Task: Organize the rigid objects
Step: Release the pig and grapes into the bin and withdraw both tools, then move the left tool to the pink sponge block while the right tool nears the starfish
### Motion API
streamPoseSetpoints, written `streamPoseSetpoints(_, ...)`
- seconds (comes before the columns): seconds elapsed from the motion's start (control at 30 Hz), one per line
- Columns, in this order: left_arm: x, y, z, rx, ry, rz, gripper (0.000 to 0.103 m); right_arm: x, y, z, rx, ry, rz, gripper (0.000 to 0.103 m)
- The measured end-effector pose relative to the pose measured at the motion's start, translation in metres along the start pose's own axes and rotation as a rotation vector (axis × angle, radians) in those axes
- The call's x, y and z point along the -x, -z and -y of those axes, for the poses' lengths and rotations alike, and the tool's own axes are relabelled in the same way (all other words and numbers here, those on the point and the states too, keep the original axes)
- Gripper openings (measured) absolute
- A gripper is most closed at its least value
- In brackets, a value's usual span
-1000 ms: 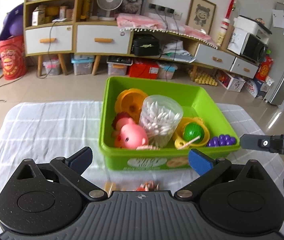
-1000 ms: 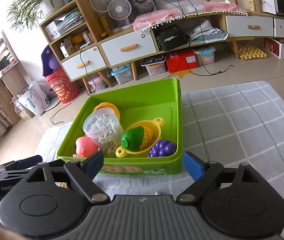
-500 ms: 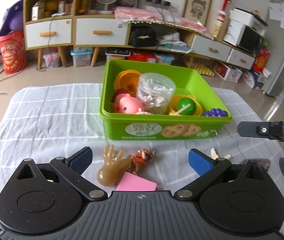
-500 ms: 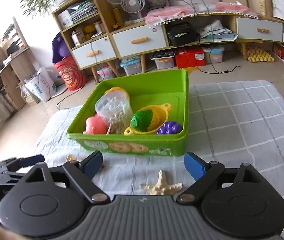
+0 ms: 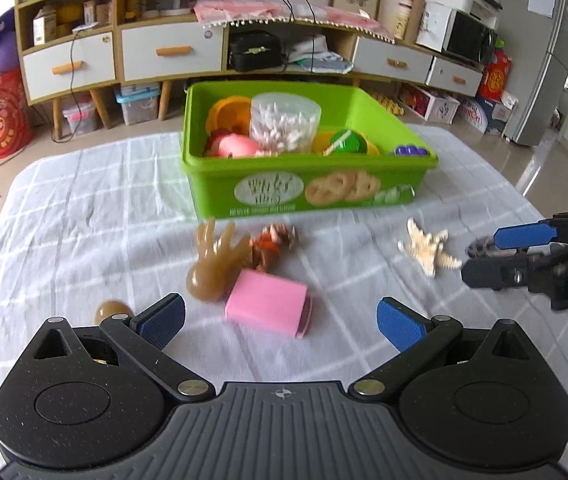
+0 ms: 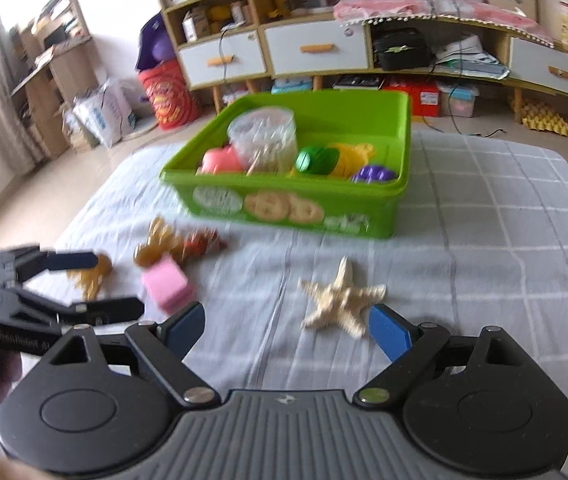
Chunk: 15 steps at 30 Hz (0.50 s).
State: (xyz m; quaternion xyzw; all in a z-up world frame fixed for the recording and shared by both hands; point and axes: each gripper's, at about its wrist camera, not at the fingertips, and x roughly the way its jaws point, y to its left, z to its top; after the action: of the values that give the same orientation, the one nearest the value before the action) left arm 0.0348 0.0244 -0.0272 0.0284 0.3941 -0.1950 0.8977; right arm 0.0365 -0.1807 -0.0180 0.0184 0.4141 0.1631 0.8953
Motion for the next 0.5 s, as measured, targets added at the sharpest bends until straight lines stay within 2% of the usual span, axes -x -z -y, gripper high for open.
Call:
streamPoseSetpoints(0.17,-0.002,0.013,0.001,-0.013,0.010,-0.027,0.101,-0.004,0.023,-0.010,0.056,-0.003,-0.046,0.067)
streamPoseSetpoints(0.43,-0.020,0.037,0.011,-0.097,0.012,-0.088,0.101,-0.016,0.055,-0.024,0.137,-0.015,-0.103,0.068)
streamPoseSetpoints(0.5,-0.021,0.042,0.014,-0.129,0.001,-0.060,0.101,-0.017,0.061,-0.028,0.166,-0.008,-0.088,0.071)
